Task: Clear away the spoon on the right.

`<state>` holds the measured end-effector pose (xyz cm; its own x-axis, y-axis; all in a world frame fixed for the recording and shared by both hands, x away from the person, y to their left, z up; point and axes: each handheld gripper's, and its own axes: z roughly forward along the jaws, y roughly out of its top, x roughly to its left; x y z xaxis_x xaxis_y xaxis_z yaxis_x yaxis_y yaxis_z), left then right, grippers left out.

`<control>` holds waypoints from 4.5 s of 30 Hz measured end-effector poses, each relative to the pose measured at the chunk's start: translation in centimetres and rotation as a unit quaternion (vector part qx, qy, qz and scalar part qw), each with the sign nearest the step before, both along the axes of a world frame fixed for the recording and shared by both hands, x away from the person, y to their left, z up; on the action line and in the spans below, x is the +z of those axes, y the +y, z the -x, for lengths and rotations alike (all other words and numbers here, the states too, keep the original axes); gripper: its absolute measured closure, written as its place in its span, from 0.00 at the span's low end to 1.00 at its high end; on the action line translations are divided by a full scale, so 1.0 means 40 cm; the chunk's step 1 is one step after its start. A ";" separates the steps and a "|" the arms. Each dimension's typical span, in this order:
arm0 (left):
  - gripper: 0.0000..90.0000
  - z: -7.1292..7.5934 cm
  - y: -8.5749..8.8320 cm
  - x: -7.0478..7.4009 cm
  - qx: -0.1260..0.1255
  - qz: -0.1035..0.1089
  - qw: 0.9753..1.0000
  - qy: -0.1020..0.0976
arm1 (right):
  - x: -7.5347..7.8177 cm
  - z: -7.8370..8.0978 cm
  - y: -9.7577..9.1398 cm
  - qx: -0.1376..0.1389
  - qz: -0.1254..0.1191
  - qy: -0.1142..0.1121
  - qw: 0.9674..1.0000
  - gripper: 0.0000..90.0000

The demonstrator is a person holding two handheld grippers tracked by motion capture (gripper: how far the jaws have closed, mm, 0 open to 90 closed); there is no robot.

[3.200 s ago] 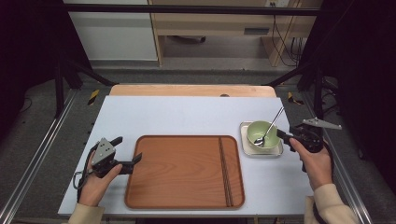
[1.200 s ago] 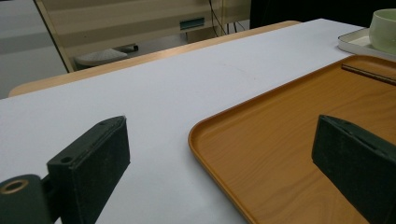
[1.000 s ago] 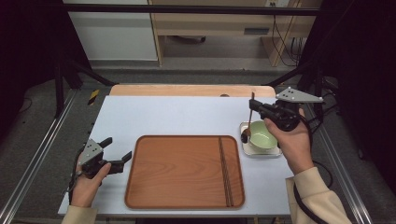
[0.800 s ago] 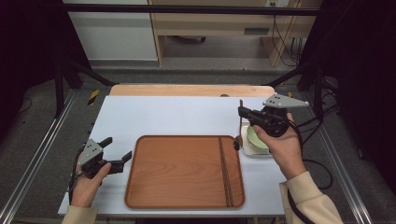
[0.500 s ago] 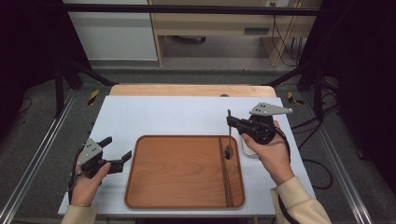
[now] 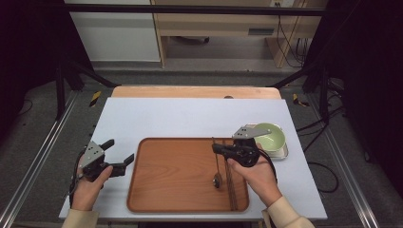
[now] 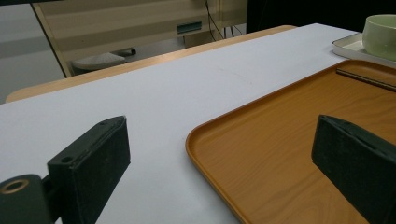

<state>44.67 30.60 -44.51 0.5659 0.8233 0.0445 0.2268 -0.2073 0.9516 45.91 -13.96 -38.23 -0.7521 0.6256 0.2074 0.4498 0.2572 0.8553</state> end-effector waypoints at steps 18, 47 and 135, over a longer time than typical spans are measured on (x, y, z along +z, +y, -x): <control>0.04 0.001 -0.006 0.004 -0.004 -0.010 1.000 -0.003 | -0.103 -0.013 -0.001 -0.003 0.039 0.074 0.996 0.88; 0.04 -0.003 -0.001 -0.002 -0.004 -0.010 1.000 -0.002 | -0.153 -0.018 0.016 -0.066 0.122 0.029 0.990 0.36; 0.02 0.017 0.048 0.030 0.010 0.015 0.998 -0.063 | 0.033 -0.143 -0.387 -0.248 0.143 0.022 0.958 0.31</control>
<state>43.97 32.50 -43.31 0.5414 0.8360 0.0897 0.1093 -0.1757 0.9784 51.62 -29.43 -36.89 -0.3431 0.9393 -0.0016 0.6109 0.2244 0.7592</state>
